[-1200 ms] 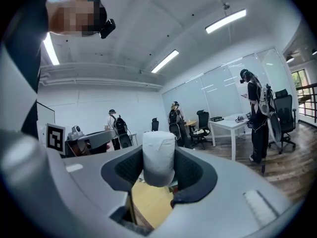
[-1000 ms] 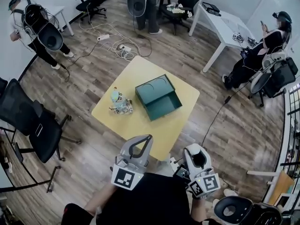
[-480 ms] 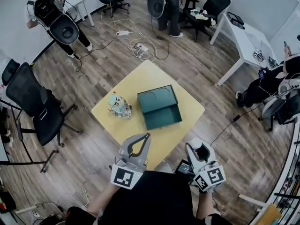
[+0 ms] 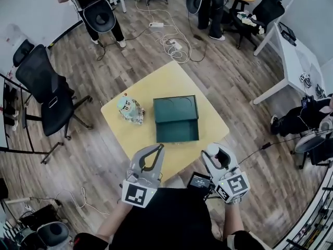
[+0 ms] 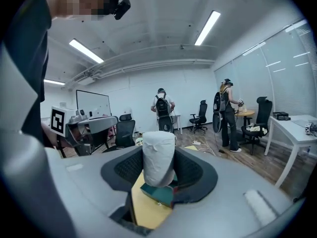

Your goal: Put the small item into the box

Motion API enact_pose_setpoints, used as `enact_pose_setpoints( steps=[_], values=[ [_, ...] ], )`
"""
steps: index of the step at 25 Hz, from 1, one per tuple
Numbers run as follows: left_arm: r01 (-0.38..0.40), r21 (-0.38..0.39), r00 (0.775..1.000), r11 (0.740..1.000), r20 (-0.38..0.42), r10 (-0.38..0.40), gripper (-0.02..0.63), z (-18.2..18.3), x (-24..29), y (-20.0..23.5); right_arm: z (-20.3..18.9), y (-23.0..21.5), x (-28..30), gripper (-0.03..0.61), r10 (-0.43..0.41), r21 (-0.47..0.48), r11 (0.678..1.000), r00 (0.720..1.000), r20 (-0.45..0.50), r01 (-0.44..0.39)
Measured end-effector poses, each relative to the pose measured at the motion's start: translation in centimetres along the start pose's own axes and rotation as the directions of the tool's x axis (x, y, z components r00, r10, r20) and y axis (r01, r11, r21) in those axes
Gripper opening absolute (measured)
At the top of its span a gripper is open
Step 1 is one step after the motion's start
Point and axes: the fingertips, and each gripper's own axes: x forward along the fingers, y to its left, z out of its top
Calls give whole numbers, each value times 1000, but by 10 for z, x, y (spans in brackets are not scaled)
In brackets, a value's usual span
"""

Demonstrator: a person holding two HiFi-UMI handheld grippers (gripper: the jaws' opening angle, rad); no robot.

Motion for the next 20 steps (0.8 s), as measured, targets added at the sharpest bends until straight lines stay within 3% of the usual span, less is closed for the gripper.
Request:
enact_pose_setpoints(
  steps=[13,20],
  values=[
    [-27,15,1000,1000,2,27,2,-16,47,1,-4,-32,75,184,164,-144,973,979,-119,-180],
    [-40,-4,999,999,-24,40,2,-32,61,18,-28,-19,119,184,241,-158,947,945,-222,-279]
  ],
)
